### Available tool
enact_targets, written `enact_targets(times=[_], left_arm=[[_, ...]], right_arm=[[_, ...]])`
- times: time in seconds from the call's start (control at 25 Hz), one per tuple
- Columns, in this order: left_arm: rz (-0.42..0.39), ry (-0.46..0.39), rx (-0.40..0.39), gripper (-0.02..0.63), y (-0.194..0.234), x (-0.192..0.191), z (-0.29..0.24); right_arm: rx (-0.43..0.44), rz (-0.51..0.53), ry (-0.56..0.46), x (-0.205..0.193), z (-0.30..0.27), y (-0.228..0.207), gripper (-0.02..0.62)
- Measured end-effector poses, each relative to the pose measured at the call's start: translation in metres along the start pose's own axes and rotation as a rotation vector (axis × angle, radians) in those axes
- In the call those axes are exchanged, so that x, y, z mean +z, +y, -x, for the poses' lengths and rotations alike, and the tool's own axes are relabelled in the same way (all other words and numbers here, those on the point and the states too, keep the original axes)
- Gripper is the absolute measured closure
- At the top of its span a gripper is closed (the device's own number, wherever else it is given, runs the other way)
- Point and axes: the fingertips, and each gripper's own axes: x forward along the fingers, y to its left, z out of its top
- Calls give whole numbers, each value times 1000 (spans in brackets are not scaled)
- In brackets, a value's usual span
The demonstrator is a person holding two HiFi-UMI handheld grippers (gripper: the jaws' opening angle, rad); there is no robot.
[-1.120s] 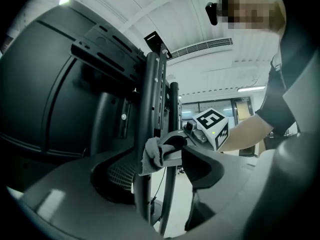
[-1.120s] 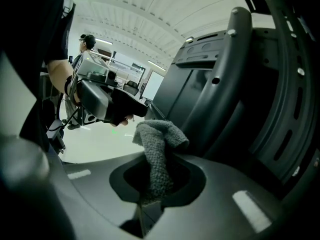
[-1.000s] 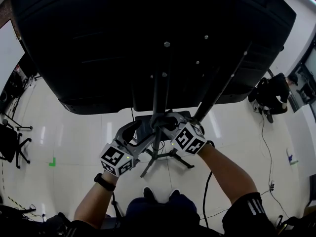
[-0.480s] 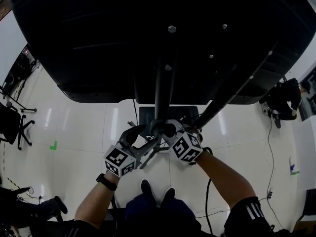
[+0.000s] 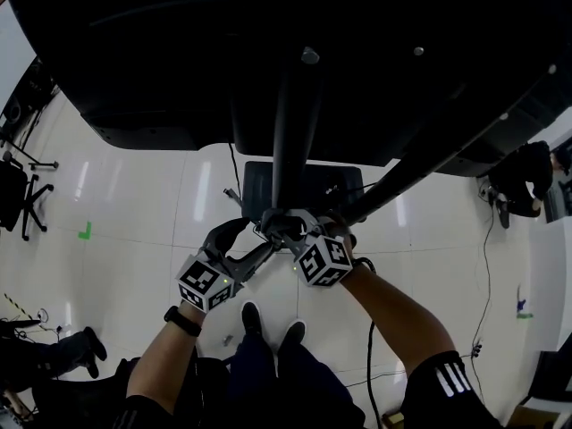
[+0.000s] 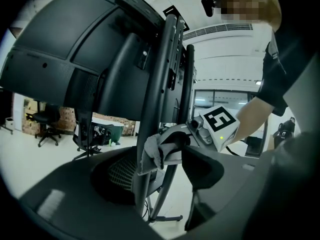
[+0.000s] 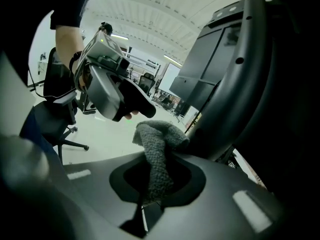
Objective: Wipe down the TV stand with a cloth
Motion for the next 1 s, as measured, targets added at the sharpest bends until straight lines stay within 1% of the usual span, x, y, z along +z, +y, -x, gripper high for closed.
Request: enact_targets(times=[0.2, 0.32, 0.4, 0.52, 0.64, 0.72, 0.84, 1.0], left_arm=[[-5, 32, -9, 304, 11, -38, -17], [-18, 58, -9, 304, 19, -66, -25], [-25, 79, -11, 304, 24, -86, -32], [-16, 113, -16, 304, 29, -122, -38], [13, 141, -11, 304, 33, -161, -42], [33, 151, -8, 304, 36, -181, -45], [65, 162, -7, 304, 38, -206, -47], [69, 173, -7, 304, 41, -226, -50]], right_arm=[[27, 86, 0, -26, -24, 20, 558], [29, 143, 27, -49, -40, 35, 558], [27, 161, 44, -66, -51, 42, 558], [41, 142, 65, -94, -69, 57, 558], [59, 127, 84, -120, -87, 72, 558], [62, 99, 102, -136, -96, 79, 558], [77, 56, 133, -159, -109, 92, 558], [109, 73, 186, -184, -127, 107, 558]])
